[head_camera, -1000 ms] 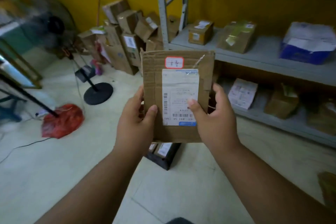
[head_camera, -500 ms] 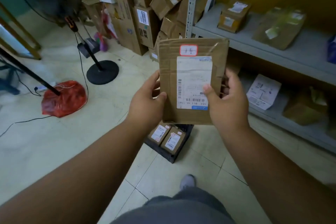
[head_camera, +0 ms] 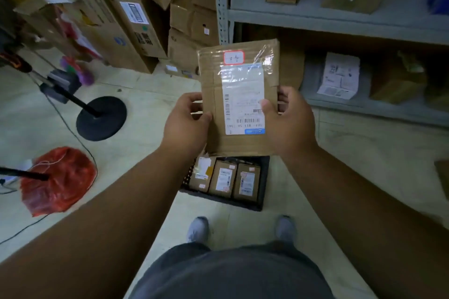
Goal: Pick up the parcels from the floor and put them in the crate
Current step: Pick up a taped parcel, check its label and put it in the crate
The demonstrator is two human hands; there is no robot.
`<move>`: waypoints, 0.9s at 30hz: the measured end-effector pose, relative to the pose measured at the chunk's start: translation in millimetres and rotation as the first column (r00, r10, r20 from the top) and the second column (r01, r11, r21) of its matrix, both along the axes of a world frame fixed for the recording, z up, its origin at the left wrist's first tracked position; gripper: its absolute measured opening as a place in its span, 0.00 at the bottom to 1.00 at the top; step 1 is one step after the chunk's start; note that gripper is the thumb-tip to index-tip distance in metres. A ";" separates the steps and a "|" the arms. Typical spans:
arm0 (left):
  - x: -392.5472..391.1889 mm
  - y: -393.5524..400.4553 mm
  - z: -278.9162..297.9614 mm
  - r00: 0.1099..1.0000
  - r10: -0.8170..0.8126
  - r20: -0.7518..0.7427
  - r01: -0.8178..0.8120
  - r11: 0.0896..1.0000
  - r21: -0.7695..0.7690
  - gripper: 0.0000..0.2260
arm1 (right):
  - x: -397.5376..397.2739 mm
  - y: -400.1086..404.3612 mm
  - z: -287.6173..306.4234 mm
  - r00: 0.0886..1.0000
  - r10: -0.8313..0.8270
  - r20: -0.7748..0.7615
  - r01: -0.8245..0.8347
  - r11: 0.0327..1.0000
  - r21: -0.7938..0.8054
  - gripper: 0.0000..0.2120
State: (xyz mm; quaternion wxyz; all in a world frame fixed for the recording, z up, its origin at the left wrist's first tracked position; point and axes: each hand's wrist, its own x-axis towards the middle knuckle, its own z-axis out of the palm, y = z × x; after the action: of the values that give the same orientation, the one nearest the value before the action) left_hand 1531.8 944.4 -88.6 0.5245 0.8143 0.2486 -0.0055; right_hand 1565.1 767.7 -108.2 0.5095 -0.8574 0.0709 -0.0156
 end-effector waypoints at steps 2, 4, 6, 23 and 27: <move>14.3 26.0 -20.0 0.994 -0.098 -0.041 0.098 0.995 -0.006 0.15 | 1.2 22.7 -20.4 0.996 -0.078 -0.031 0.077 0.996 -0.034 0.13; 27.7 45.0 -44.0 0.978 -0.196 -0.070 0.195 0.981 -0.011 0.17 | 4.1 41.9 -48.2 0.987 -0.144 -0.079 0.138 0.988 -0.072 0.13; 40.4 57.5 -71.7 0.959 -0.260 -0.115 0.259 0.966 -0.021 0.19 | 9.6 59.6 -79.8 0.975 -0.167 -0.143 0.152 0.982 -0.109 0.14; 36.8 67.4 -477.4 0.759 -0.395 -0.518 0.424 0.903 -0.068 0.15 | -18.3 102.0 -498.6 0.786 -0.186 -0.590 0.195 0.980 -0.049 0.20; 25.5 68.6 -538.1 0.655 -0.436 -0.617 0.553 0.833 -0.002 0.18 | -31.2 102.9 -577.0 0.749 -0.158 -0.644 0.195 0.981 -0.013 0.22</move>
State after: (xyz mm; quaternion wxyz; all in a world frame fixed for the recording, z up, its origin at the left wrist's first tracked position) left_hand 1557.3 1013.0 -626.7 0.3192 0.8521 0.1667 -0.3797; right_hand 1533.9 870.6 -685.2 0.4742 -0.7860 0.3217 0.2321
